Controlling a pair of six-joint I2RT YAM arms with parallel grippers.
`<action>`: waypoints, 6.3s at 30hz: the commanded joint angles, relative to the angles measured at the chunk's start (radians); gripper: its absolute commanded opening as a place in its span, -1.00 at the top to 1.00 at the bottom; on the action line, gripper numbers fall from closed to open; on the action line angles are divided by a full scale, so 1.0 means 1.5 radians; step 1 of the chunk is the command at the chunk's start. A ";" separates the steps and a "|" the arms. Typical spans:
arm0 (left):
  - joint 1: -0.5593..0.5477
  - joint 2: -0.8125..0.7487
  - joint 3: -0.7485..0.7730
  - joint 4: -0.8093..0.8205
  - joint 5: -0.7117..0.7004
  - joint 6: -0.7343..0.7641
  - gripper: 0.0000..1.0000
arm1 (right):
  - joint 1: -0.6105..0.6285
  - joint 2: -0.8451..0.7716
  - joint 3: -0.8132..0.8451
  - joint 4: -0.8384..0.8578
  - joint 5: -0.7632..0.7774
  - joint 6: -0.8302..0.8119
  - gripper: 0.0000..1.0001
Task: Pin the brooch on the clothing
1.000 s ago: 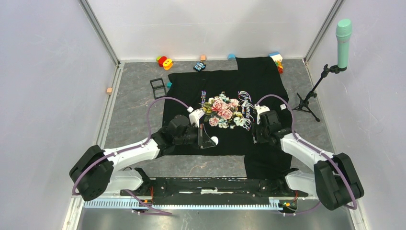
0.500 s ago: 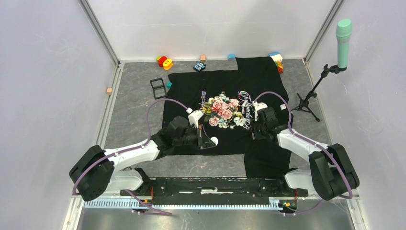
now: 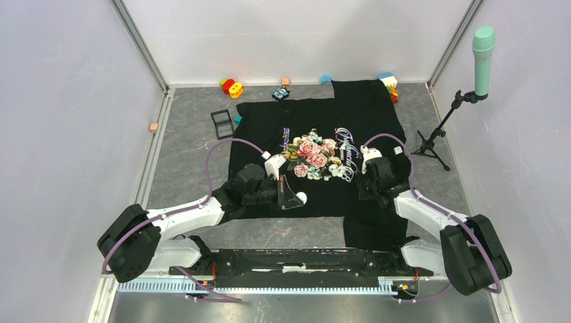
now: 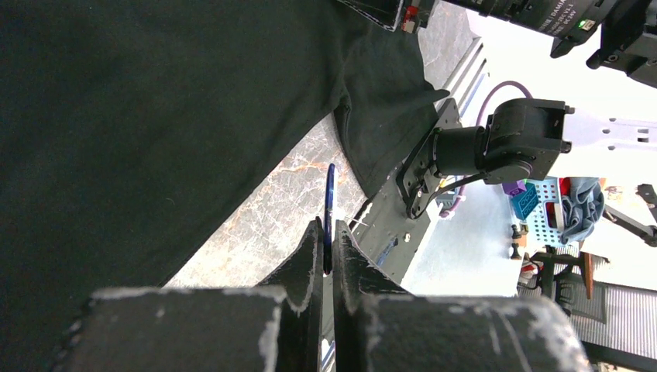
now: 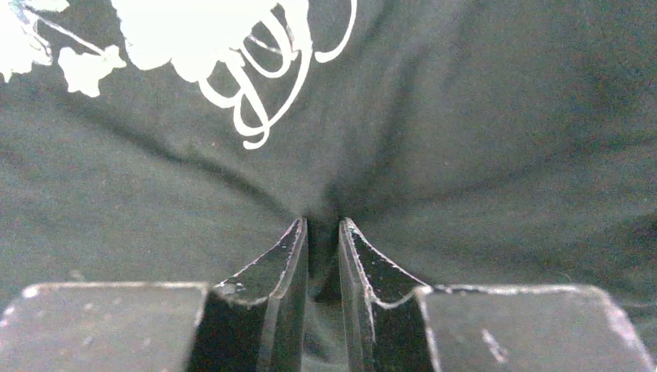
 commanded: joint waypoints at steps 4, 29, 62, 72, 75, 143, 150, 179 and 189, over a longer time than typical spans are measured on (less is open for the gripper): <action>0.000 -0.009 -0.008 0.029 -0.004 -0.009 0.96 | 0.003 -0.041 -0.029 -0.084 -0.034 0.025 0.47; 0.000 -0.006 -0.008 0.029 -0.002 -0.008 0.96 | 0.003 -0.017 0.031 -0.061 -0.037 0.000 0.35; 0.001 -0.007 -0.010 0.030 0.001 -0.007 0.95 | 0.003 0.002 0.053 -0.053 -0.006 -0.016 0.61; -0.038 0.058 0.041 0.001 -0.075 -0.012 0.96 | 0.003 -0.021 0.028 -0.047 -0.013 -0.008 1.00; -0.064 0.111 0.083 0.021 -0.090 -0.021 0.96 | 0.004 -0.030 0.019 -0.042 -0.018 -0.005 1.00; -0.153 0.634 0.631 -0.283 -0.226 0.030 0.96 | 0.002 -0.208 -0.122 0.093 -0.131 0.029 1.00; -0.153 0.639 0.635 -0.291 -0.226 0.031 0.96 | 0.002 -0.219 -0.121 0.085 -0.135 0.024 1.00; -0.153 0.597 0.526 -0.099 -0.166 0.000 0.96 | 0.002 -0.165 -0.158 0.114 -0.159 0.001 1.00; -0.151 0.557 0.467 0.001 -0.140 0.010 0.96 | 0.002 -0.182 -0.156 0.097 -0.148 -0.004 1.00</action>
